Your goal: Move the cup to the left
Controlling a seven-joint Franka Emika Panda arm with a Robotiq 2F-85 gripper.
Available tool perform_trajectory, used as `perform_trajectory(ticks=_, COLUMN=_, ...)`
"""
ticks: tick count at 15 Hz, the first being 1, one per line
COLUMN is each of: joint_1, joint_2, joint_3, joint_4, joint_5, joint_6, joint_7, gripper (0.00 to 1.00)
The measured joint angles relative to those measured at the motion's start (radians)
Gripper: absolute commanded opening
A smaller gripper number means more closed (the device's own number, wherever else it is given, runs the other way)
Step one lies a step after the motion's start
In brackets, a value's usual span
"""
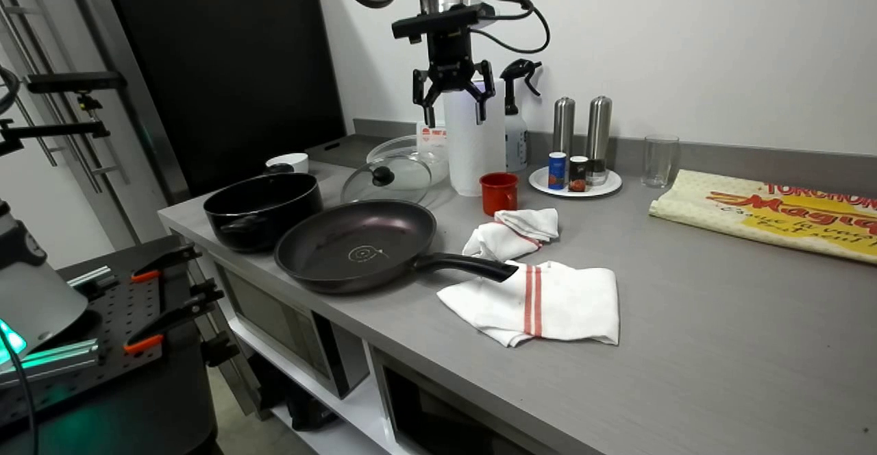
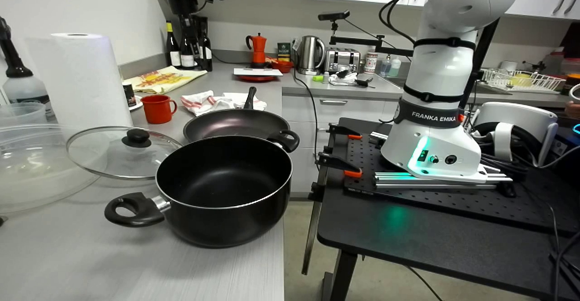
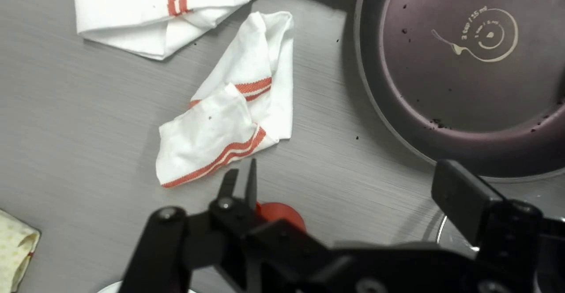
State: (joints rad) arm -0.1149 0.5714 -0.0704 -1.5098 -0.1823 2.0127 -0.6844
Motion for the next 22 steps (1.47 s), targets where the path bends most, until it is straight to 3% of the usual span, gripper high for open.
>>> perform_trajectory(ticks=4, joint_1=0.001, joint_2=0.078, joint_3=0.027, joint_4=0.073, joint_5=-0.023, joint_6=-0.005, joint_7=-0.04, gripper=1.0)
perform_trajectory(ticks=14, joint_1=-0.008, joint_2=0.096, joint_3=0.032, joint_4=0.079, joint_5=-0.021, joint_6=-0.006, joint_7=-0.041, gripper=1.0)
perform_trajectory(ticks=22, joint_1=-0.003, joint_2=0.263, joint_3=0.061, joint_4=0.22, joint_5=-0.022, joint_6=-0.028, joint_7=-0.071, gripper=1.0)
